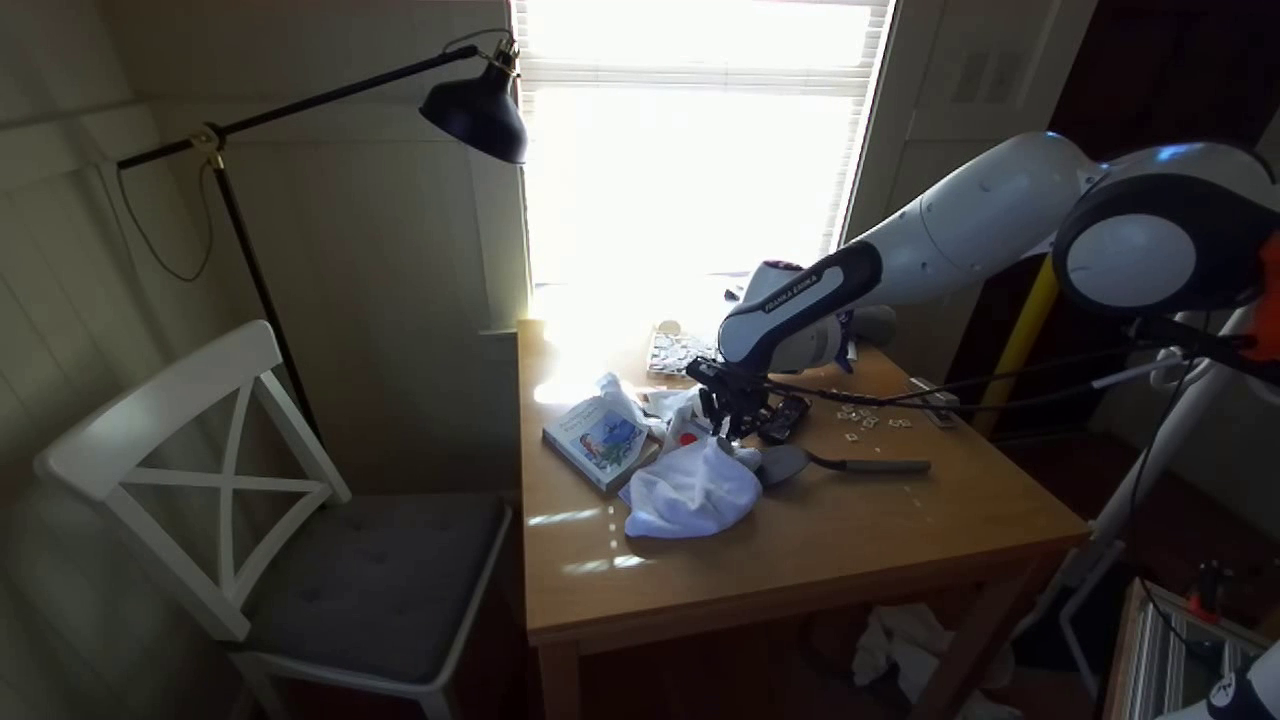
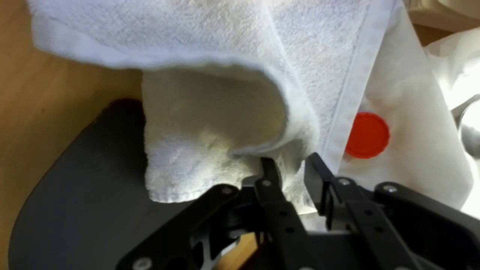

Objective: Fold the towel

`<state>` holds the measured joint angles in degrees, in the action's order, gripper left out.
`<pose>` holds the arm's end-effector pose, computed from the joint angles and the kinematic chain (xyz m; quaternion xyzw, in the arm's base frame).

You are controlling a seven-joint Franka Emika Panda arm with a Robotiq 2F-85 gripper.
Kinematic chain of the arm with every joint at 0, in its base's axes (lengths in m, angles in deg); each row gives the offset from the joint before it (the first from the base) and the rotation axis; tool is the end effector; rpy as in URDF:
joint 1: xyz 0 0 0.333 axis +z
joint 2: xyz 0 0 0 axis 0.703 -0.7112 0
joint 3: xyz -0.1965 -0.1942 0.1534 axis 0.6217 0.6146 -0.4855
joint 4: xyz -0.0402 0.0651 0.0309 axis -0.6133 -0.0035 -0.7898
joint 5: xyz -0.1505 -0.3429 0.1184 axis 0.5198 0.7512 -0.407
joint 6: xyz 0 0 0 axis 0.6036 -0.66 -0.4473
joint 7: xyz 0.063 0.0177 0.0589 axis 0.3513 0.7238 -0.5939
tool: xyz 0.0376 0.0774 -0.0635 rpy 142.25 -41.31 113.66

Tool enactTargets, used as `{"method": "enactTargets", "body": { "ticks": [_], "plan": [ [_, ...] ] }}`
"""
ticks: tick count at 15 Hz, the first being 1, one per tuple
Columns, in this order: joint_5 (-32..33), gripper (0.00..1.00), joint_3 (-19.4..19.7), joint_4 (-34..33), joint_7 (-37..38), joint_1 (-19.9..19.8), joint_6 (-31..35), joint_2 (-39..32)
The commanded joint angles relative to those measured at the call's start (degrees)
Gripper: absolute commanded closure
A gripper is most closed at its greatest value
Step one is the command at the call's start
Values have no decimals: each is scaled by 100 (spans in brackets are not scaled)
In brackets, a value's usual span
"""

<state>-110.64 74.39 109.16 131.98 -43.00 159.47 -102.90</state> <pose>0.6726 -0.0882 0.1763 -0.7310 0.6781 -0.0170 0.0752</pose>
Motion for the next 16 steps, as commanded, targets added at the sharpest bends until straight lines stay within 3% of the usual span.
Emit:
{"method": "enactTargets", "body": {
  "ticks": [1,7,9,11,16],
  "plan": [
    [286,42,36,24,256,69,50,86],
    [574,2,175,686,424,335,445,689],
    [569,0,19,1002,201,287,442,1006],
    [401,0,-450,1324,-631,15,118,1373],
    [294,0,-907,2216,-2080,-74,183,1911]
  ]
}}
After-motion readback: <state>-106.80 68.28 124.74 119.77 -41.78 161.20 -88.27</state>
